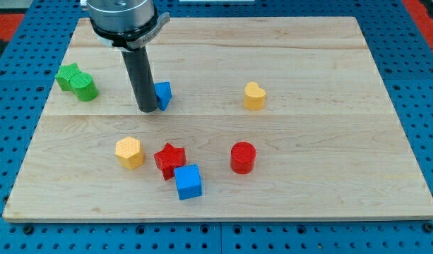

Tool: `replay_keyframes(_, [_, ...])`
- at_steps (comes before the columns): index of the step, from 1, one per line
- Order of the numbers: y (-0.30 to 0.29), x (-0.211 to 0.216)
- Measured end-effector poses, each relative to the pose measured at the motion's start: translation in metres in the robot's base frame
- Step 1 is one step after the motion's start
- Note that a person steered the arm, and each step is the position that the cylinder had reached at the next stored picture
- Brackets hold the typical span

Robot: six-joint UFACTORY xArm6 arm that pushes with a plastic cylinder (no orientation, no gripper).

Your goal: Push the triangle to the top center of the board

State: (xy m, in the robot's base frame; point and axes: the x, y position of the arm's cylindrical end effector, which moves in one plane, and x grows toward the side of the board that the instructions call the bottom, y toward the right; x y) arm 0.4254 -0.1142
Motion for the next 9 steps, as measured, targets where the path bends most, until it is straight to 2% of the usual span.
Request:
replay_keyframes(1, [0.001,0.032])
replay_keyframes(2, [0.019,0.020])
replay_keyframes(3, [0.043,-0.052])
replay_keyframes(4, [0.035,-0.092])
replay_keyframes(5, [0.041,-0.039])
replay_keyframes(6, [-0.007,-0.059])
replay_keyframes(8, [0.053,-0.153])
replay_keyframes(9, [0.082,-0.155])
